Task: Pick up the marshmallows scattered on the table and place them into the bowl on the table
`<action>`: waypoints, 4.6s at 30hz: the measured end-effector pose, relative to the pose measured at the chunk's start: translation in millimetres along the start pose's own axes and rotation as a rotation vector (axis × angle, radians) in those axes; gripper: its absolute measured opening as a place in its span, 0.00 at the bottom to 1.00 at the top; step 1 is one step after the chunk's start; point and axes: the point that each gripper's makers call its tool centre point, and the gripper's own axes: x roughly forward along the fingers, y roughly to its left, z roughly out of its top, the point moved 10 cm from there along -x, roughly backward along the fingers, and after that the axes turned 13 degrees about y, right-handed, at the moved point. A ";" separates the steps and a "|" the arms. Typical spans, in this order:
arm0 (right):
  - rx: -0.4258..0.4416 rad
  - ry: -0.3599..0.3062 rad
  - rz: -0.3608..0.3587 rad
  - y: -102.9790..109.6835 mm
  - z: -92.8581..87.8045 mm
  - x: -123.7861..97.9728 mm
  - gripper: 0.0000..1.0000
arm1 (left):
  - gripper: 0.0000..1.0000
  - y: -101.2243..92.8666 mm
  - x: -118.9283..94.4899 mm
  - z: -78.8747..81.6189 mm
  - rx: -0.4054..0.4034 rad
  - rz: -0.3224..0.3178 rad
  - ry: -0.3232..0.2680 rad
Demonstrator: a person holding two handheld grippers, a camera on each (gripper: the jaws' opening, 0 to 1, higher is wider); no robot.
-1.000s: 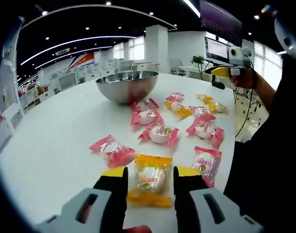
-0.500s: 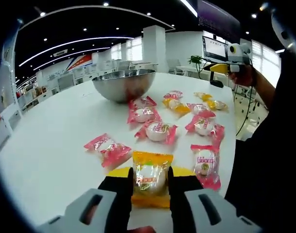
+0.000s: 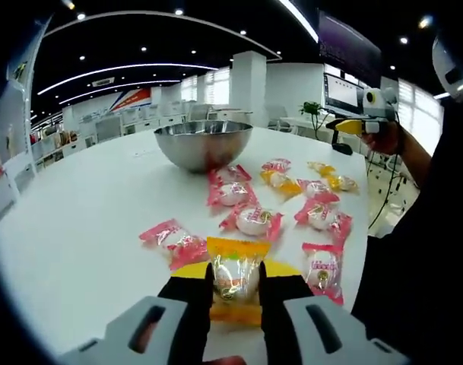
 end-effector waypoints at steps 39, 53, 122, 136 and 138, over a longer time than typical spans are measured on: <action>-0.002 0.097 0.019 -1.1 -19.4 3.9 0.21 | 0.25 31.3 6.4 103.5 0.039 -0.073 -0.107; 0.016 0.102 0.015 1.6 -22.3 5.2 0.21 | 0.25 40.8 26.1 146.8 0.067 -0.063 -0.131; 0.061 0.093 0.042 -10.1 -34.8 9.2 0.20 | 0.25 61.5 125.1 224.4 0.029 -0.006 0.035; 0.039 0.097 0.070 5.4 -22.9 18.3 0.20 | 0.49 54.1 120.5 225.0 0.086 -0.045 0.026; 0.032 0.104 0.076 6.4 -20.1 22.1 0.20 | 0.49 52.2 115.3 224.3 0.069 -0.050 0.010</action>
